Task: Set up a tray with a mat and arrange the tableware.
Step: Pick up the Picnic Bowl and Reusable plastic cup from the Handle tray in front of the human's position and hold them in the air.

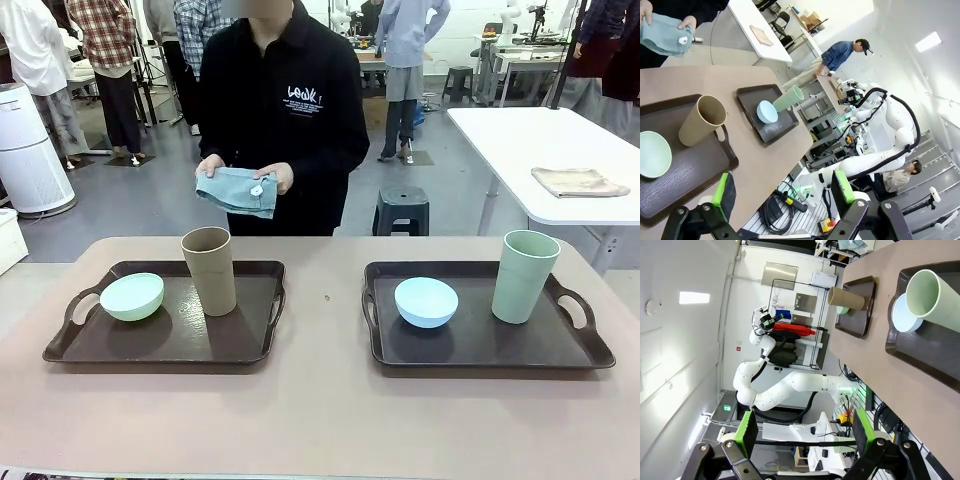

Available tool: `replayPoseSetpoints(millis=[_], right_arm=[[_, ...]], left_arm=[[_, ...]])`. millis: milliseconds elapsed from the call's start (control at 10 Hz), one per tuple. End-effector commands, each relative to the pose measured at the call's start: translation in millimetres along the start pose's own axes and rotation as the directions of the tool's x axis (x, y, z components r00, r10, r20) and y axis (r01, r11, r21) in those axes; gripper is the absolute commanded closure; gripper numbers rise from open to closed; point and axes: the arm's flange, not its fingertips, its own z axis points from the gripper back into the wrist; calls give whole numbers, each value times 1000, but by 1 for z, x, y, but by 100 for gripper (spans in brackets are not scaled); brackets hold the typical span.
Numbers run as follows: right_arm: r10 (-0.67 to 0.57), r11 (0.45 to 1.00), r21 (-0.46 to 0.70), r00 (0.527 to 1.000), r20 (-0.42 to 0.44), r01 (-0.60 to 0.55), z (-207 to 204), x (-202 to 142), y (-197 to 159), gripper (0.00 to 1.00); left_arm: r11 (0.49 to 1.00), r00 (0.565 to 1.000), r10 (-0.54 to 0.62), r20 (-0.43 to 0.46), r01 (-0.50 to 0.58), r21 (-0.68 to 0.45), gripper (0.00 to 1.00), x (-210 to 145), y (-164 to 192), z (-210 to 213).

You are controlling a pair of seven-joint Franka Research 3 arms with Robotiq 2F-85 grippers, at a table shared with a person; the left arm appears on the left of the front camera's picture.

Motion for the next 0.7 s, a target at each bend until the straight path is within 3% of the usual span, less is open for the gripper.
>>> replayPoseSetpoints(millis=[0, 600], right_arm=[[6, 1000, 8, 1000, -11, -6, 2, 0, 0, 0], [6, 1000, 8, 1000, -11, -6, 2, 0, 0, 0]], left_arm=[[1000, 1000, -26, 9, 26, -12, 0, 2, 1, 1], [1000, 1000, -26, 9, 26, -12, 0, 2, 1, 1]])
